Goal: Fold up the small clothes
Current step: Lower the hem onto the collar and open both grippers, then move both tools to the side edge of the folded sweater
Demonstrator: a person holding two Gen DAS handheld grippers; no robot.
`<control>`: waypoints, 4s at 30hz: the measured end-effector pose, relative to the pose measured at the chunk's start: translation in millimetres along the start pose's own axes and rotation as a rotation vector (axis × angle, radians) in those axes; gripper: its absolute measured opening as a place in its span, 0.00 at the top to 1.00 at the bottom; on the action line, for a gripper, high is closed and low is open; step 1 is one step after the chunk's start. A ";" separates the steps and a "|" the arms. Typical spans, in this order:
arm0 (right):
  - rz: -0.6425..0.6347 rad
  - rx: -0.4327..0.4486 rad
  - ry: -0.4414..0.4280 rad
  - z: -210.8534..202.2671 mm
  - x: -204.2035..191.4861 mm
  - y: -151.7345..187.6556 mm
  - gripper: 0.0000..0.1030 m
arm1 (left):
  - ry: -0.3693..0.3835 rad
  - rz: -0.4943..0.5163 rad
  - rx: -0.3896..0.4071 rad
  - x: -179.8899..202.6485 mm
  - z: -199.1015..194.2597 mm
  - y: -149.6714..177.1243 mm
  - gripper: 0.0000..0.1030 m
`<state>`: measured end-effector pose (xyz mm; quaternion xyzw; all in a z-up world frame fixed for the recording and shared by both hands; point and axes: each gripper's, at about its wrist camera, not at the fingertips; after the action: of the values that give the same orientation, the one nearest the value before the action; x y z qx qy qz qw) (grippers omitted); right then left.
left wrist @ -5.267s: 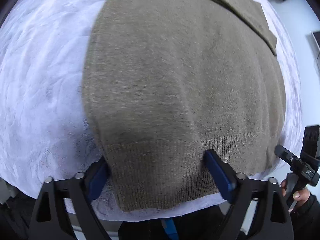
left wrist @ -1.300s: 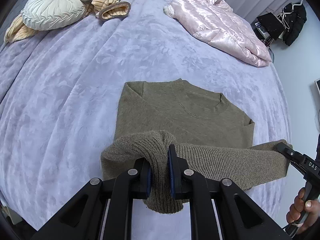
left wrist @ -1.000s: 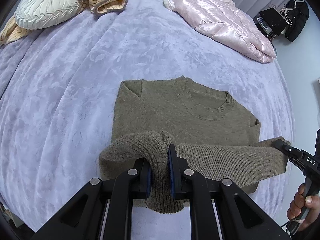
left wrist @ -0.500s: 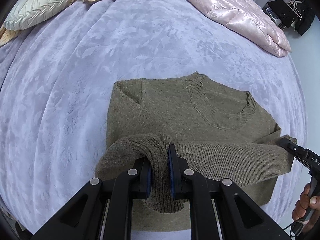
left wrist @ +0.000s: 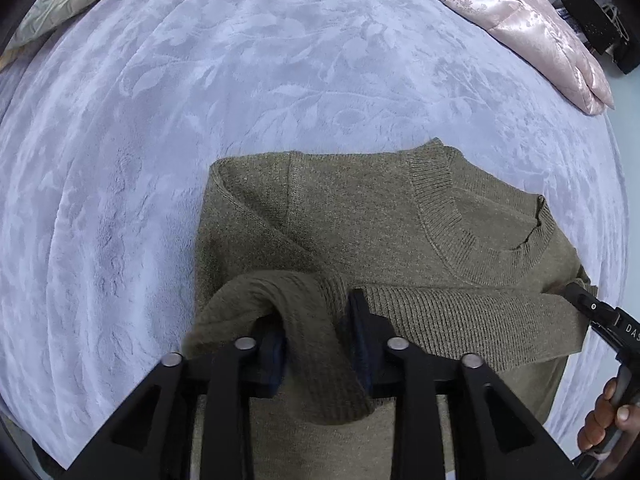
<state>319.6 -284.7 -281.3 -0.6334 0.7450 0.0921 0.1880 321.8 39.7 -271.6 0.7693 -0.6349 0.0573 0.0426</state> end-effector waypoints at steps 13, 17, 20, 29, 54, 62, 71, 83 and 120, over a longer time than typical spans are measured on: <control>0.173 0.126 -0.088 -38.1 31.3 -3.9 0.38 | 0.052 -0.056 0.146 -39.0 -54.7 12.1 0.32; 0.051 0.168 0.004 -56.1 23.1 5.1 0.38 | -0.009 -0.014 0.199 -39.4 -66.0 24.3 0.32; -0.073 0.190 0.099 -61.2 9.4 13.9 0.38 | -0.035 0.003 0.244 -37.3 -77.5 36.7 0.32; -0.364 0.221 0.161 -56.0 -47.2 40.0 0.37 | -0.066 0.153 0.237 1.9 -58.6 36.5 0.32; -0.098 0.258 0.425 -41.0 31.8 -18.7 0.28 | -0.135 -0.024 0.237 -39.5 -34.3 7.6 0.19; -0.455 0.111 0.181 8.1 -64.2 10.9 0.27 | -0.119 0.084 0.204 10.8 -16.8 31.9 0.19; -0.368 0.055 0.293 29.7 -27.4 6.4 0.27 | -0.179 0.144 0.116 16.2 27.4 39.2 0.19; -0.445 0.037 0.263 21.8 -78.1 77.9 0.24 | -0.183 0.072 0.130 5.7 0.3 92.2 0.19; -0.502 -0.040 0.161 15.4 -194.8 95.8 0.13 | 0.552 -0.136 0.064 -121.1 39.5 159.8 0.28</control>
<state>253.1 -84.5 -227.7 -0.8073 0.5751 0.0063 0.1325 143.6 121.5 -329.1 0.7665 -0.5440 0.2815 0.1932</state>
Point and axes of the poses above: each gripper's, at about its wrist camera, not at the fingertips, and z roughly the way its jaws point, x to its right, y to its underside, and after that the axes turned 1 degree about -z, right-handed
